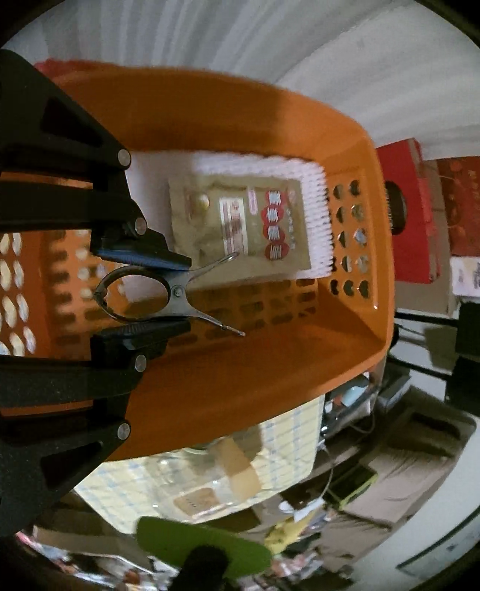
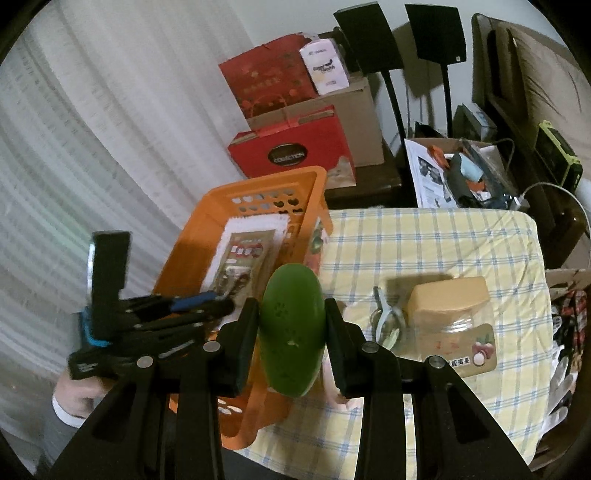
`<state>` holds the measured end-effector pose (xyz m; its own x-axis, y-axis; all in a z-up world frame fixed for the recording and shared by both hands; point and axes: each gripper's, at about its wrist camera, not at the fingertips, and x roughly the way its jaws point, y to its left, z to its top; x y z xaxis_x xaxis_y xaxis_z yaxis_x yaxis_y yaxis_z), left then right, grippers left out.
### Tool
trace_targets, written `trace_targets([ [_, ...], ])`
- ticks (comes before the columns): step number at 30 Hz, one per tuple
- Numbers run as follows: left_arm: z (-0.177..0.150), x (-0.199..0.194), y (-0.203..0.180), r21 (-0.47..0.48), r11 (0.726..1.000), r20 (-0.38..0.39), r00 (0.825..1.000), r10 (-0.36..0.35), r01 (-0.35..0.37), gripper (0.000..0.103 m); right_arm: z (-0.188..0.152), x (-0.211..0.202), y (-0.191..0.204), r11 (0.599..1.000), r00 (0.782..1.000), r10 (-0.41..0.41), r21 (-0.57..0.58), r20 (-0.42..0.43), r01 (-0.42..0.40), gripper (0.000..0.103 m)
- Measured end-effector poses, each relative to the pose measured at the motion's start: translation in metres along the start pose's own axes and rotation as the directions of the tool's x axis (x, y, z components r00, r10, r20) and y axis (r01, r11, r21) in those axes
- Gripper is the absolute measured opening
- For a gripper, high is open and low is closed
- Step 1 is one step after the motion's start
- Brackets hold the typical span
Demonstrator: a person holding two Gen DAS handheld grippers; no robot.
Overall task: Organize objects
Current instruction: 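Drop the metal clip into the basket with the left gripper while the right gripper holds the green box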
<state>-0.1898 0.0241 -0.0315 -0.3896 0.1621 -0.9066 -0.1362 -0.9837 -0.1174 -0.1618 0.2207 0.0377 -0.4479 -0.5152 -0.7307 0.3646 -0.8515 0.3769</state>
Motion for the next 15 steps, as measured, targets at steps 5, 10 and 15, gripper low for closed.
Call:
trace_targets([
  [5, 0.007, 0.019, -0.010, -0.047, 0.999, -0.030, 1.000, -0.009, 0.008, 0.025, 0.000, -0.001, -0.006, 1.000, 1.000, -0.004, 0.012, 0.003, 0.004, 0.035],
  [10, 0.009, 0.027, -0.011, -0.110, 0.991, -0.050, 0.996, -0.079, 0.073, 0.041, -0.001, -0.001, -0.015, 1.000, 1.000, -0.007, 0.025, 0.001, 0.007, 0.035],
  [15, 0.009, 0.014, -0.005, -0.095, 0.993, -0.021, 0.997, -0.075, 0.073, 0.044, -0.001, -0.001, -0.017, 1.000, 1.000, -0.008, 0.027, -0.001, 0.008, 0.035],
])
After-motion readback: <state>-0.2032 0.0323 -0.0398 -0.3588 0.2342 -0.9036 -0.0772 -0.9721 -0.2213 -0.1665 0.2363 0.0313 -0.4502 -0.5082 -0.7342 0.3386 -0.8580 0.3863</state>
